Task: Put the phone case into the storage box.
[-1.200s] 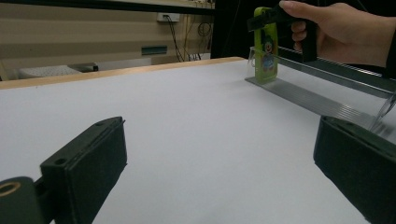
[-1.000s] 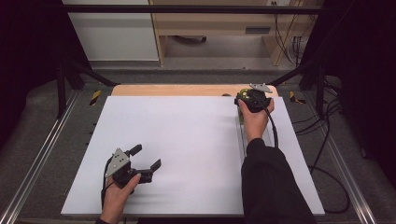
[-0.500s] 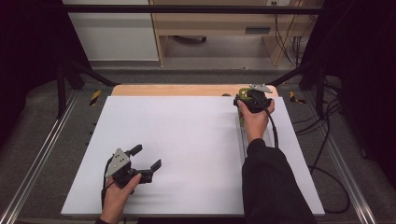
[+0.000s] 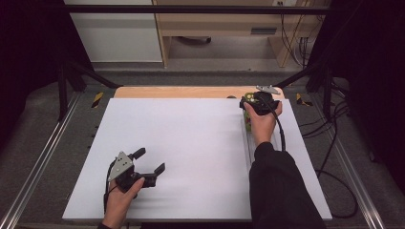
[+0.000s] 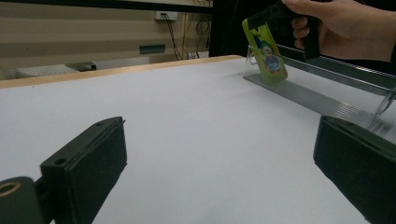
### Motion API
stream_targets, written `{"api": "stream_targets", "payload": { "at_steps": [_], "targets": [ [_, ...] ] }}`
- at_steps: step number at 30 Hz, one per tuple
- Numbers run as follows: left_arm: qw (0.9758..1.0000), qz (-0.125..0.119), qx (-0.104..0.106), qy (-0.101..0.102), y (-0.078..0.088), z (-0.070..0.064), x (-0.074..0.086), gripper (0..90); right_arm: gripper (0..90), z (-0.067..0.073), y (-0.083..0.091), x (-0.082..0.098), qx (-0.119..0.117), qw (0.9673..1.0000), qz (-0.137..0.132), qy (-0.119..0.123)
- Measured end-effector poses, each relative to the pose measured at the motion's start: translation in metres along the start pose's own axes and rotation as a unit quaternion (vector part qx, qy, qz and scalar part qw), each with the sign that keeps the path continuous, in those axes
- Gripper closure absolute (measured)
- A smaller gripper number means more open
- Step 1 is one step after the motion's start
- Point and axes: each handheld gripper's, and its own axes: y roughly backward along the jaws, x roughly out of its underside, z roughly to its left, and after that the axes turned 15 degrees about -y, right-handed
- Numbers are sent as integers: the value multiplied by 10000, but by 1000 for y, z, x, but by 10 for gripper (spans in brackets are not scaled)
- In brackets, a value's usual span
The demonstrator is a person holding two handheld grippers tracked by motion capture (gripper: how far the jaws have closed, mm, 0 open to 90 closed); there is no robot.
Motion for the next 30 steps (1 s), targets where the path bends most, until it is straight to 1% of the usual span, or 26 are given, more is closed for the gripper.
{"api": "stream_targets", "payload": {
  "at_steps": [3, 9, 19, 21, 24, 28, 30],
  "targets": [
    [10000, -2, 2, -1, 0, 0, 0, 21, 65, 1, 1, -1, 23, 10000, -7, 87],
    [10000, 4, 1, -9, 0, 0, 0, 21, 65, 0, 4, -2, -14, 10000, 34, 24],
    [10000, 45, -48, -29, -1, 3, 2, 21, 60, 1, 12, -3, -92, 9999, 119, 62],
    [10000, 43, -53, -31, 0, 2, 2, 21, 60, 0, 15, -3, -119, 9998, 104, 106],
    [10000, 48, -60, -44, -1, 2, 1, 21, 60, -1, 17, -3, -134, 9998, 127, 106],
    [9999, 56, -69, -57, -1, 2, 1, 21, 60, -4, 20, -4, -148, 9998, 120, 48],
    [9999, 50, -69, -65, 0, 2, 1, 21, 60, -5, 21, -5, -193, 9997, 126, 54]
  ]
}}
